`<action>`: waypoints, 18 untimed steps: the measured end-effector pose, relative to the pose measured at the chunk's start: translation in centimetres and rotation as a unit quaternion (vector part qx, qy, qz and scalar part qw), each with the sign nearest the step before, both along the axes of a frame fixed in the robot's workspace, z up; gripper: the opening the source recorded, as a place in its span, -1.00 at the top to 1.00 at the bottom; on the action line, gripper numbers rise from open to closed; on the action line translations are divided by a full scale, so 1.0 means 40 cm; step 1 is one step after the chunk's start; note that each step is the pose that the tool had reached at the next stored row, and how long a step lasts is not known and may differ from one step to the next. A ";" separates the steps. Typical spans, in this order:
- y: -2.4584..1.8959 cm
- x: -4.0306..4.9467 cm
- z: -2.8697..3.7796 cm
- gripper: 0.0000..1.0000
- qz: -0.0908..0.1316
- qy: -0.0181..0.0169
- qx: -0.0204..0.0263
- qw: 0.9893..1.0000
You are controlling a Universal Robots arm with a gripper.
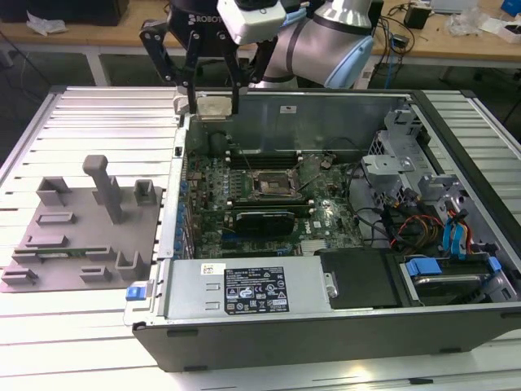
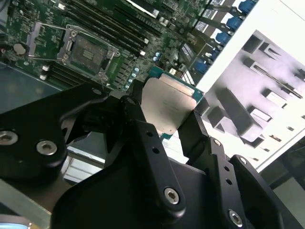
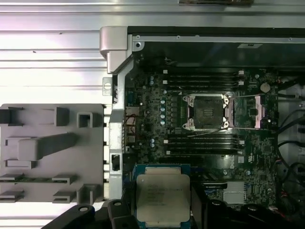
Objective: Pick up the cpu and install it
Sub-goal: 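Pick up the cpu and move it towards the insertion slot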
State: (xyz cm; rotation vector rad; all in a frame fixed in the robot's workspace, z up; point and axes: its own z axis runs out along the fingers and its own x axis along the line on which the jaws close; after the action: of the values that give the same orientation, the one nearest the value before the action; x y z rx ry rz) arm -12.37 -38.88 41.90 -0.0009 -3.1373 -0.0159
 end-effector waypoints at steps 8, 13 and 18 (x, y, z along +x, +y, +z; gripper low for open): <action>0.003 0.051 0.000 -0.09 0.000 0.000 0.000 1.000; 0.006 0.085 0.000 -0.09 0.000 0.000 0.000 1.000; 0.008 0.120 0.000 -0.09 0.000 0.000 0.000 1.000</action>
State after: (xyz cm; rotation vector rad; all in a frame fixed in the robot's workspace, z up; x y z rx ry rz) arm -7.58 -38.57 41.90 -0.0010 -3.1372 -0.0160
